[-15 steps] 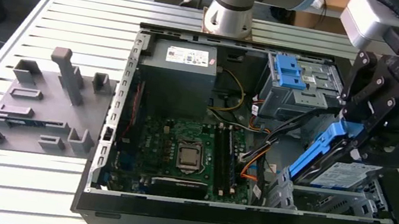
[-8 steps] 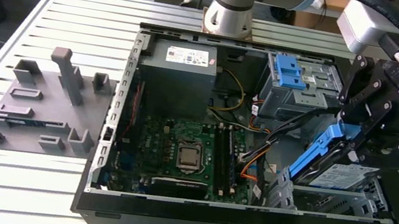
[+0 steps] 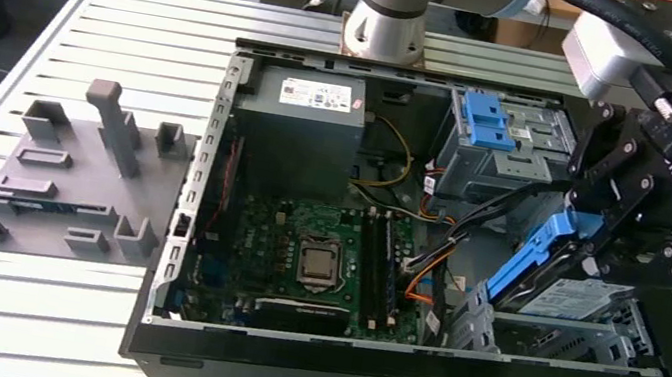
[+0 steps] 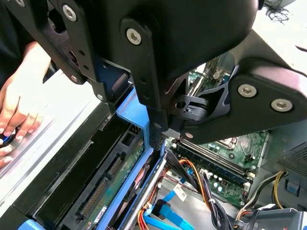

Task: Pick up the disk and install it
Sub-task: 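Insert the disk into the insertion slot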

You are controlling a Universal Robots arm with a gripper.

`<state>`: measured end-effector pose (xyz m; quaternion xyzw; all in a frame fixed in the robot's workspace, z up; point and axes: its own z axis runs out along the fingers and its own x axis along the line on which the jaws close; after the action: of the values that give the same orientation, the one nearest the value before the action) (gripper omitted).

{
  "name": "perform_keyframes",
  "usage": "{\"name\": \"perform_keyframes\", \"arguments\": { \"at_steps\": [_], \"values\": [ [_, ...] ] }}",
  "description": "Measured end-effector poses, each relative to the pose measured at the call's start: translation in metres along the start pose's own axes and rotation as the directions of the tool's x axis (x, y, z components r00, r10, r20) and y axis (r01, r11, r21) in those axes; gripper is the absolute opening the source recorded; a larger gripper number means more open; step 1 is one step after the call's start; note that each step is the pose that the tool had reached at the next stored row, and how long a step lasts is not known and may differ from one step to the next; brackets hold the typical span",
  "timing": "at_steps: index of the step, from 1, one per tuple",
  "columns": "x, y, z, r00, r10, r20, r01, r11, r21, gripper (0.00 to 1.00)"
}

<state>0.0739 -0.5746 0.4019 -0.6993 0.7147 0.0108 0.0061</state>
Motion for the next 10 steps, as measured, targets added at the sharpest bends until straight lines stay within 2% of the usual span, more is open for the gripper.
{"name": "perform_keyframes", "arguments": {
  "at_steps": [10],
  "values": [
    [0.0001, 0.0000, 0.0061, 1.0000, 0.000, 0.0000, 0.000, 1.0000, 0.0000, 0.36]
  ]
}}
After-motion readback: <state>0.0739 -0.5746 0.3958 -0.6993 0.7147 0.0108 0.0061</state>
